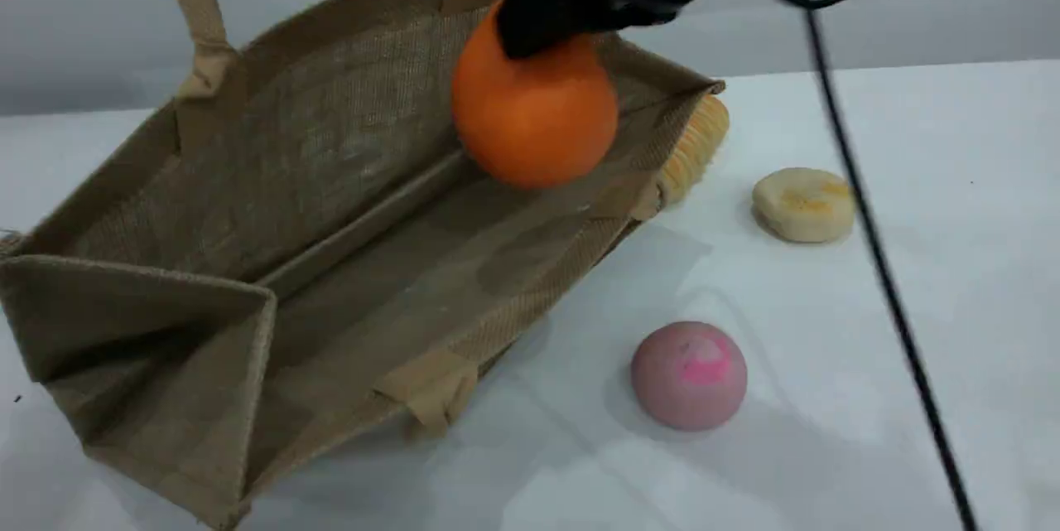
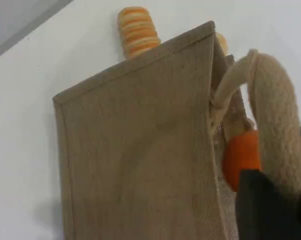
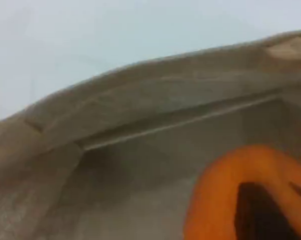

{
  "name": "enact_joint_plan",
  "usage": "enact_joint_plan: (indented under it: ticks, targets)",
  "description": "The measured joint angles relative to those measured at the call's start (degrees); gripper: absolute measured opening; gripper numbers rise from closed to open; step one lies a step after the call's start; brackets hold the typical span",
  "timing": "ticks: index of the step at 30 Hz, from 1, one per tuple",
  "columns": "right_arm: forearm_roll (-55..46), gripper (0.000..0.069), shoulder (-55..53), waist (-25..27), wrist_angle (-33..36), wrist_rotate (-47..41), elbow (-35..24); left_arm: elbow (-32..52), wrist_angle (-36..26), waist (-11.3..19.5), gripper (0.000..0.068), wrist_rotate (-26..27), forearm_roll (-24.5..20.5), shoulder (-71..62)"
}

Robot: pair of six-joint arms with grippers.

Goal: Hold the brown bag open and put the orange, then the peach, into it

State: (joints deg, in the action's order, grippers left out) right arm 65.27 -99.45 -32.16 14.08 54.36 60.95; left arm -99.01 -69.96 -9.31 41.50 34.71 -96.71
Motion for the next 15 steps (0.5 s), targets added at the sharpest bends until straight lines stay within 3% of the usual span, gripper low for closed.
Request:
enact_joint_plan:
  ticks: [9,15]
  targets:
    - [6.59,0.0037,-12.57,-4.62,2.71,7.77,8.72,0.0,0.0,0.0,0.0078,0.0,-0.43,0.0]
    - [13.1,0.004,-18.56,-8.57,-1.45,12.96,10.66,0.0,0.0,0.0,0.0078,0.0,-0.43,0.0]
